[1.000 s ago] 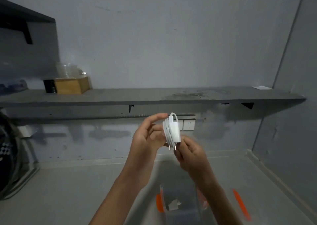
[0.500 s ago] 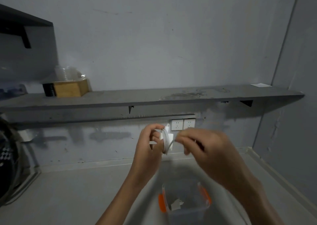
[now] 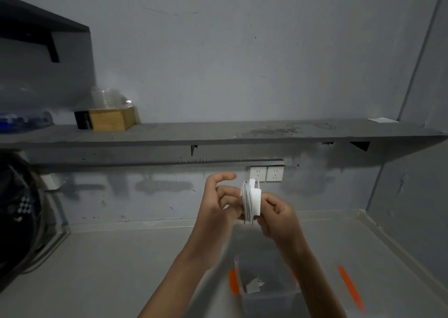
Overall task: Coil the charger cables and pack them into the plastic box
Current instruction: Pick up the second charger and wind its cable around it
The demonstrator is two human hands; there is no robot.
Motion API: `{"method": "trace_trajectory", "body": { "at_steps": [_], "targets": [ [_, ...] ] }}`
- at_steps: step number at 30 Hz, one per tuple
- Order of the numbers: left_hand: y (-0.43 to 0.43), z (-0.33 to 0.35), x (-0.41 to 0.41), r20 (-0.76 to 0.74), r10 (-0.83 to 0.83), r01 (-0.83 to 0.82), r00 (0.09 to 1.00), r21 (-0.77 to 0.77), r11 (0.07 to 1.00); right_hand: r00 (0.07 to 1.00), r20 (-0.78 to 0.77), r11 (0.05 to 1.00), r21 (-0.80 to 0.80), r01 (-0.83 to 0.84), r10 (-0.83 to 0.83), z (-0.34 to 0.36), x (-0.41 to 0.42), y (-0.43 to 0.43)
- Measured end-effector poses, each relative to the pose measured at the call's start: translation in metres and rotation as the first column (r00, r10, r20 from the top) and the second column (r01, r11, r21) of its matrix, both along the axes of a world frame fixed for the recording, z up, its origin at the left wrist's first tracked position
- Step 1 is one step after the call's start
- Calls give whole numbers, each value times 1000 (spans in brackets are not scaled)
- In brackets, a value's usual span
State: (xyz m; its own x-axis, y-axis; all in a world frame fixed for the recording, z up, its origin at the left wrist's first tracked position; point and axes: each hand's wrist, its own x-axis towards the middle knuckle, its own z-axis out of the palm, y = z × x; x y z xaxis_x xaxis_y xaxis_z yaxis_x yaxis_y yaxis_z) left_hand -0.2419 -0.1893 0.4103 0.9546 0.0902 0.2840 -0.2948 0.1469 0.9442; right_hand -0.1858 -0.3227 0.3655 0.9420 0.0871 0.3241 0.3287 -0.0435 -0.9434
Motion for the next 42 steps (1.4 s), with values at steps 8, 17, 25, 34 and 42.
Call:
{"method": "trace_trajectory", "body": {
  "at_steps": [8,17,25,34,42],
  "targets": [
    [15,-16,34,59,323,-327,945,107,939,991,110,911,-412,-25,77,-4,-73,6],
    [-1,-28,-9,294,51,-199,954,500,843,590,746,679,-608,412,310,73,-16,-50],
    [4,-3,-15,254,-122,29,960,340,940,916,369,987,-81,-141,161,35,7,-33],
    [-8,-23,7,149,73,-67,986,-46,997,974,199,992,33,-119,110,4,-29,5],
    [1,-46,11,91,-66,88,994,-252,964,976,182,992,-1,124,-122,-10,-35,13]
  ]
}}
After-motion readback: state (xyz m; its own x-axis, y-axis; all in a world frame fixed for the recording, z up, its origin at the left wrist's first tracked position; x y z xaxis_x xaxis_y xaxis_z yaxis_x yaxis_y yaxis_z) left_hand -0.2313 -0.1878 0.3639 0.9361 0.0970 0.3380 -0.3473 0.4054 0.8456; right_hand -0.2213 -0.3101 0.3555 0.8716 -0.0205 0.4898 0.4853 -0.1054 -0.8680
